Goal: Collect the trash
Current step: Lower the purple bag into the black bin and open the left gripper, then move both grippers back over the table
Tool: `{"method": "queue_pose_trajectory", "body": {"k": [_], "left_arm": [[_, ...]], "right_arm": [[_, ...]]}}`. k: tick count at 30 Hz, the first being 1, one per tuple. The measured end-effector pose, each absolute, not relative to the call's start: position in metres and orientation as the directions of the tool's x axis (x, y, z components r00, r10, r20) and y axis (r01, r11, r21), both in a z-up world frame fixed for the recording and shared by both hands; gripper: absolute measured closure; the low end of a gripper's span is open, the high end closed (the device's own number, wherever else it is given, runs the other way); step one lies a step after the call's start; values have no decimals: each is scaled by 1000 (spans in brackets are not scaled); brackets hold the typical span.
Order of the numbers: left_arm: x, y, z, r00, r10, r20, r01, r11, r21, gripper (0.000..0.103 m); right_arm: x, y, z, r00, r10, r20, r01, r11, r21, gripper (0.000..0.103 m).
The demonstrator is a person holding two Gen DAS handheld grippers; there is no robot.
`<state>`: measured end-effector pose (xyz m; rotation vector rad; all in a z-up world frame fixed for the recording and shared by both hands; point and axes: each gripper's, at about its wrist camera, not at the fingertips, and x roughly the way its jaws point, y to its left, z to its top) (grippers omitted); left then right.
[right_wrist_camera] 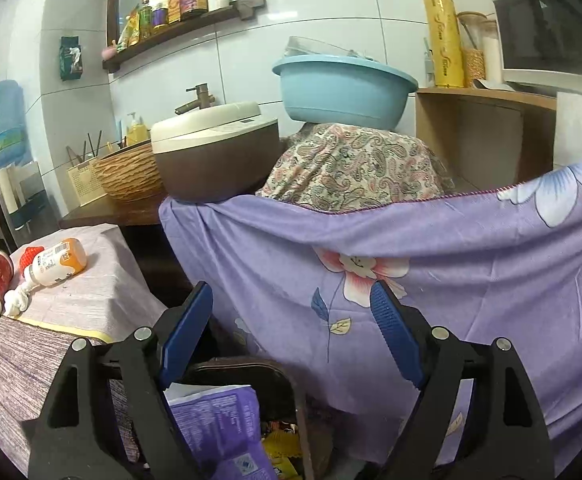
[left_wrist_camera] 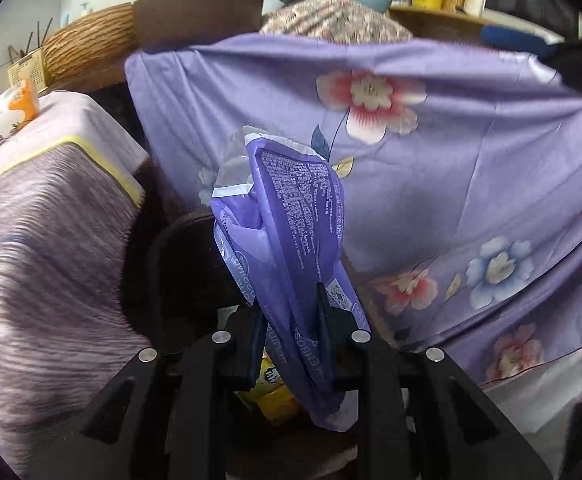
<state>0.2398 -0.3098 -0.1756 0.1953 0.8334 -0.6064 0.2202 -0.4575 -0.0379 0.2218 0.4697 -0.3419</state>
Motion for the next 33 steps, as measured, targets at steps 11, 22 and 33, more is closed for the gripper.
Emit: {"method": "queue_pose_trajectory", "body": {"k": [11,22,33], "left_arm": [[257,-321,-210,503,-356,-788,556,831,-20,46],[243,-317,-152,599,-455,-659,571,819,-47,25],[219,-298,-74,686,-544,-484,595,801,-57,19]], "right_arm": [[215,-462,-50,828,-263,-495,374,917,138,22],[212,-465,-45,829,-285,-481,388,913,126,22],[200,-485,-21,817,-363,-448,452,886,105,22]]}}
